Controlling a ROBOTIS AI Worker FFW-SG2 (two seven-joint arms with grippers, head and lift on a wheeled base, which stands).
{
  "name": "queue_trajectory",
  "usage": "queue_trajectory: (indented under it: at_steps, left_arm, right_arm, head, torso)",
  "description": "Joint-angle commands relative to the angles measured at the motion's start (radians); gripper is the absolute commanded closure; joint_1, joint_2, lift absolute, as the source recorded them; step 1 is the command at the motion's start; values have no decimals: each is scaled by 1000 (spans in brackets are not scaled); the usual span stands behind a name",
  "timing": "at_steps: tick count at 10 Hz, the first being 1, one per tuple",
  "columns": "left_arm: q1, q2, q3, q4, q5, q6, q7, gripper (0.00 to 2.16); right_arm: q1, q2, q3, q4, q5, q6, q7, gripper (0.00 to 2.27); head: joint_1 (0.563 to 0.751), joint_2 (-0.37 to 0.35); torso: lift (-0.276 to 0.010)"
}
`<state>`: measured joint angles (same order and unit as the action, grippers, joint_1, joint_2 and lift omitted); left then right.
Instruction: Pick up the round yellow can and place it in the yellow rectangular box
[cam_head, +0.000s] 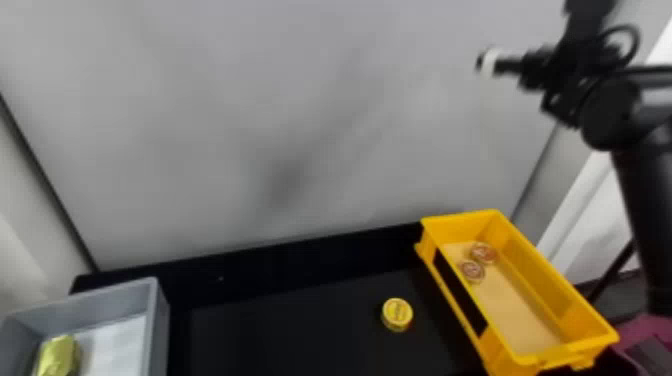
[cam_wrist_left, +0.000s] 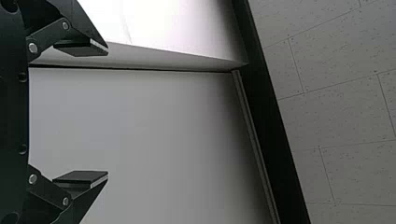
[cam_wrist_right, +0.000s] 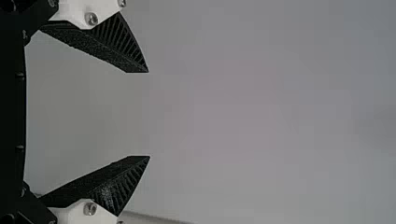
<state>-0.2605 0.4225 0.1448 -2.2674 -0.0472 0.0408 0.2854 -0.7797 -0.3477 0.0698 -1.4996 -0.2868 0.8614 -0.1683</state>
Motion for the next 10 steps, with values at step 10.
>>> queue_trajectory:
  at_steps: [10]
  left_arm:
    - [-2, -8, -30, 40, 16, -56, 0, 314]
  right_arm:
    - [244, 148, 117, 371, 3, 46, 279, 154]
  head:
    - [606, -81]
  torso:
    - [0]
